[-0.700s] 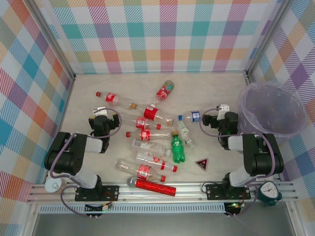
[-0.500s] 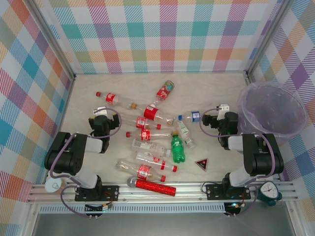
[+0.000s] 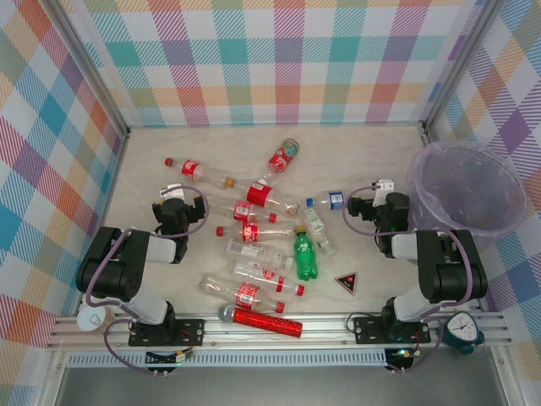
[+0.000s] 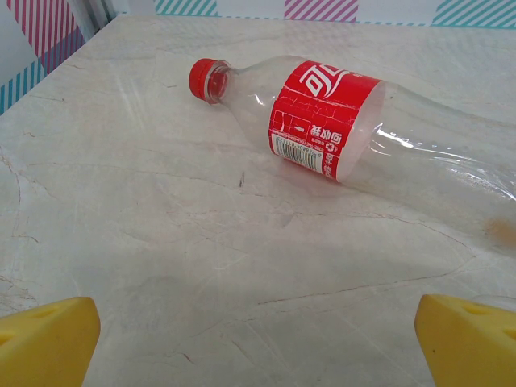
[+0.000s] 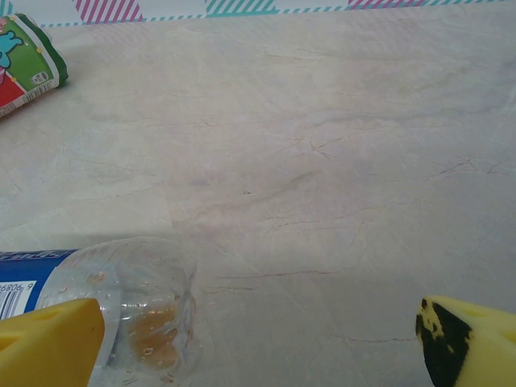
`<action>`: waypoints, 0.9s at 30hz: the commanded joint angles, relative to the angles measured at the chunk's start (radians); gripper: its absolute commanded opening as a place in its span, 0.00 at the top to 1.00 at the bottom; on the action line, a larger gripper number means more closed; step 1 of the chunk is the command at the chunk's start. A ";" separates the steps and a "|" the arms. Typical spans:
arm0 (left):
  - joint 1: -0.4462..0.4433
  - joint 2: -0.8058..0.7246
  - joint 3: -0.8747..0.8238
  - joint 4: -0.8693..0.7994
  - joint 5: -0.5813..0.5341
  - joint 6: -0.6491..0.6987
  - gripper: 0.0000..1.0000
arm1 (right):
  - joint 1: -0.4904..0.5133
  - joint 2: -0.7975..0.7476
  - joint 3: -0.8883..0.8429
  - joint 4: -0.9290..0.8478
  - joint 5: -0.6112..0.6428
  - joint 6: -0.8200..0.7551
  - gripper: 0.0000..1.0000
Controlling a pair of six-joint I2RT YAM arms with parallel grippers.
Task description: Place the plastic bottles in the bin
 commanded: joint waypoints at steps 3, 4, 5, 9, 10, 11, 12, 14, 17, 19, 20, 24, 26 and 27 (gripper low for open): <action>0.006 -0.002 -0.001 0.027 0.013 -0.015 0.00 | -0.007 0.003 0.018 0.014 -0.011 0.016 0.01; 0.007 -0.001 -0.001 0.027 0.013 -0.015 0.00 | -0.007 0.003 0.019 0.015 -0.012 0.015 0.01; 0.006 0.000 -0.002 0.027 0.015 -0.015 0.00 | -0.007 0.003 0.019 0.013 -0.013 0.015 0.01; 0.007 -0.001 -0.001 0.025 0.015 -0.015 0.00 | -0.009 0.003 0.019 0.013 -0.013 0.015 0.01; 0.008 -0.001 -0.001 0.024 0.017 -0.015 0.00 | -0.009 0.003 0.019 0.013 -0.014 0.015 0.01; 0.009 -0.001 0.001 0.022 0.019 -0.016 0.00 | -0.009 0.003 0.019 0.012 -0.014 0.015 0.01; 0.012 -0.001 0.002 0.019 0.025 -0.017 0.00 | -0.009 0.003 0.019 0.013 -0.014 0.015 0.01; 0.015 -0.002 0.001 0.019 0.031 -0.019 0.00 | -0.009 0.003 0.019 0.013 -0.014 0.016 0.01; 0.020 -0.043 0.030 -0.067 0.054 -0.015 0.00 | -0.009 0.003 0.016 0.018 -0.014 0.015 0.01; 0.019 -0.118 0.092 -0.238 0.049 -0.015 0.00 | -0.009 -0.033 0.065 -0.096 -0.015 0.013 0.01; 0.017 -0.151 0.103 -0.276 0.051 -0.013 0.00 | -0.009 -0.056 0.109 -0.202 -0.023 0.009 0.01; -0.005 -0.301 0.135 -0.404 -0.025 -0.011 0.00 | -0.007 -0.128 0.253 -0.499 0.004 0.024 0.01; -0.017 -0.378 0.201 -0.553 -0.094 -0.044 0.00 | 0.000 -0.171 0.308 -0.629 0.005 0.070 0.01; -0.023 -0.412 0.248 -0.649 -0.124 -0.083 0.00 | 0.011 -0.197 0.323 -0.684 -0.007 0.084 0.01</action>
